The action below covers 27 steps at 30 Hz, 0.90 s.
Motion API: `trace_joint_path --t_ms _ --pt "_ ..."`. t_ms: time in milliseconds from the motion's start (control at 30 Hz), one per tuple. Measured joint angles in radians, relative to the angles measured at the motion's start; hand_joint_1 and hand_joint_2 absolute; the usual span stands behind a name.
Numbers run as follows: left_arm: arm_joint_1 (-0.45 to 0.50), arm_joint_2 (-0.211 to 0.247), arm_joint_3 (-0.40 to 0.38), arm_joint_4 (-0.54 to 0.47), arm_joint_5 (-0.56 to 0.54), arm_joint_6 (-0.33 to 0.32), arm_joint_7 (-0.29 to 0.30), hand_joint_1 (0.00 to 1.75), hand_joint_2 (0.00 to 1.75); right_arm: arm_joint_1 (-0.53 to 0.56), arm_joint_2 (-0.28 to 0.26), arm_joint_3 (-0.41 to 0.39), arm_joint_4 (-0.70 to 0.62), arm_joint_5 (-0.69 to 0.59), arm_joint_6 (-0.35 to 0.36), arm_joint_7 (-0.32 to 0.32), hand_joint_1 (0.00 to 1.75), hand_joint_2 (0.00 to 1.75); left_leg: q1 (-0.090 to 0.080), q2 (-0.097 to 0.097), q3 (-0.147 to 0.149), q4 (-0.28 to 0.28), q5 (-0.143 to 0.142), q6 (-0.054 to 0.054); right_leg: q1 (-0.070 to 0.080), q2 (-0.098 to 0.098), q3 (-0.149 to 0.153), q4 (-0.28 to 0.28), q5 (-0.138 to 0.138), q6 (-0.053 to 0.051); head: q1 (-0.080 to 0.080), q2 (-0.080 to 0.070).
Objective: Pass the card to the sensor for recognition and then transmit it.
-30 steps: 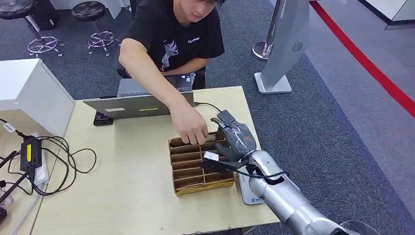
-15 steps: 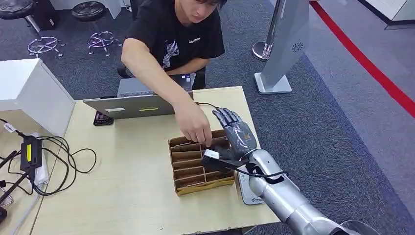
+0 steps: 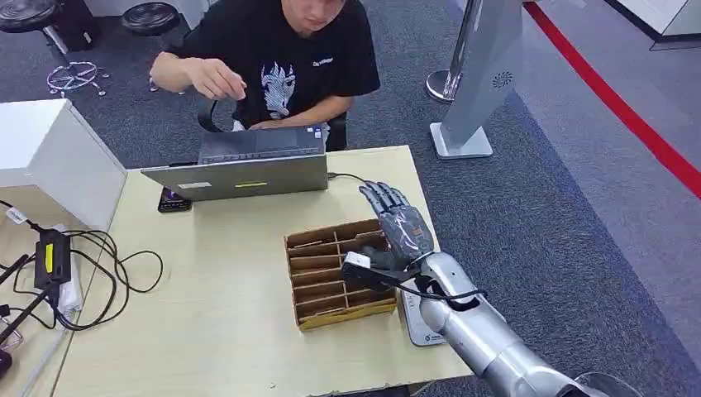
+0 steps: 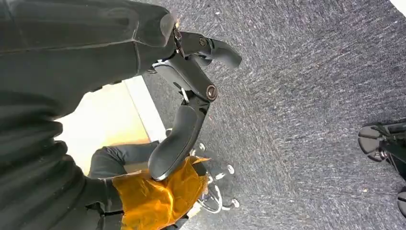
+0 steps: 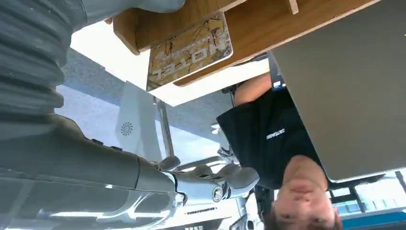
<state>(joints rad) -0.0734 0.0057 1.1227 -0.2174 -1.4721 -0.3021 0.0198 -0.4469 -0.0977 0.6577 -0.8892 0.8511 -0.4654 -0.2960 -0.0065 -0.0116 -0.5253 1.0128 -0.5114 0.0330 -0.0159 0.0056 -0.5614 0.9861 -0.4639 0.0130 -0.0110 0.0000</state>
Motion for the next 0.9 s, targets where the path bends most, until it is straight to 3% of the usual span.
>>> trace_joint_path --t_ms 67,100,133,900 --pt "0.0 0.0 0.0 0.0 0.0 0.0 0.0 0.0 1.75 0.0 0.0 0.0 0.0 0.0 -0.003 0.0 0.0 1.75 0.0 0.0 0.0 0.0 0.0 0.0 0.0 0.0 0.0 0.0 0.0 0.0 0.0 0.0" --pt "0.0 0.0 0.0 0.0 0.0 0.0 0.0 0.0 1.75 0.001 0.0 0.0 0.0 0.0 -0.003 0.0 0.49 1.75 0.0 0.0 0.0 0.0 0.0 0.0 0.0 0.0 0.0 0.0 0.0 0.0 0.0 0.0" --pt "0.0 0.0 0.0 0.0 0.0 0.0 0.0 0.0 1.75 0.001 0.0 0.0 0.0 0.0 -0.004 0.0 1.73 1.75 0.0 0.0 0.0 0.0 0.0 0.0 0.0 0.0 0.0 0.0 0.0 0.0 0.0 0.0" --pt "0.0 0.0 0.0 0.0 0.0 0.001 0.0 0.0 1.75 0.01 -0.001 -0.001 0.002 0.0 0.0 -0.01 1.75 1.75 0.0 0.0 -0.001 0.0 0.0 0.0 0.0 0.0 0.0 0.0 0.0 0.0 0.0 0.0"
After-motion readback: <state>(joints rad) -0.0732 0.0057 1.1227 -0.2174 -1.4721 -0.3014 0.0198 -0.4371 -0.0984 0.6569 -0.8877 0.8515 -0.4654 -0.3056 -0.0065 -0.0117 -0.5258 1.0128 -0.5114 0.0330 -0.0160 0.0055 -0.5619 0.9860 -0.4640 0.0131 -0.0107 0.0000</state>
